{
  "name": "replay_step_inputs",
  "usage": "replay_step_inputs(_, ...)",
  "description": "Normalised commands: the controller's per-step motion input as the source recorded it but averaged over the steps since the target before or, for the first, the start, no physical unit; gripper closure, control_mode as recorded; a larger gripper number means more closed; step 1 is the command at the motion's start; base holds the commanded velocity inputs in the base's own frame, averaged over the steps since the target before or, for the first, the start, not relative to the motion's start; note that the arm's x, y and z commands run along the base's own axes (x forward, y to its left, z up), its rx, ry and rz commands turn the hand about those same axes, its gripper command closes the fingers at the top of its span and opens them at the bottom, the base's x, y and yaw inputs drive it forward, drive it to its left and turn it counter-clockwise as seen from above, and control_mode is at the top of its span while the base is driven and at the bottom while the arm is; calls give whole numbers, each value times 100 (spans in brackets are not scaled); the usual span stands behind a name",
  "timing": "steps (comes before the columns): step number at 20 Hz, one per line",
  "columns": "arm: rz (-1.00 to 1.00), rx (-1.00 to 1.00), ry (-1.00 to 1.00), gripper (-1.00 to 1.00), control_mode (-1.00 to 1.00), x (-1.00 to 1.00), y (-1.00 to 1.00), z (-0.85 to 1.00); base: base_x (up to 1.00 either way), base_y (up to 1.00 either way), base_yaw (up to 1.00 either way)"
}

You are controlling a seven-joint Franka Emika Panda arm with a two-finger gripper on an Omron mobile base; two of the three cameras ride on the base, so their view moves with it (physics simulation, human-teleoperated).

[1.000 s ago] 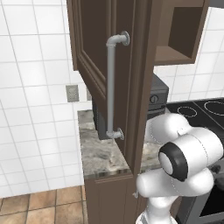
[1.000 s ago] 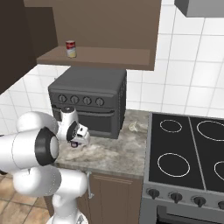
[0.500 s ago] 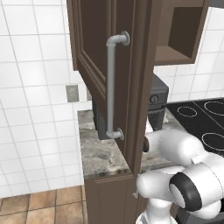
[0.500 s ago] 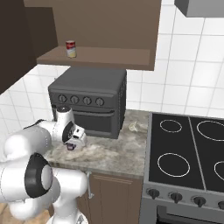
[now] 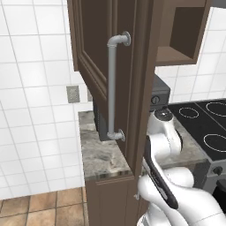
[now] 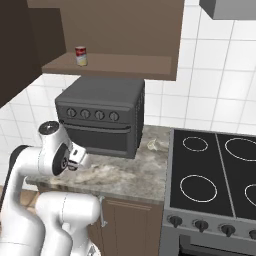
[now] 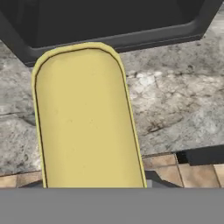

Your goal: Restock the canned food cabinet by taking the new fresh canned food from the counter and placing it in the cabinet. Then, take the old canned food from the cabinet and place it on the counter.

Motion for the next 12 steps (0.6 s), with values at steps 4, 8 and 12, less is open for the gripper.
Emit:
replay_step_inputs(4,-7,2,-35,100,-100,-93,-54,100,0,0,0)
replay_step_inputs(8,-1,7,-30,100,-100,-68,-45,100,0,0,0)
replay_step_inputs(12,0,6,-33,100,-100,-25,-34,100,0,0,0)
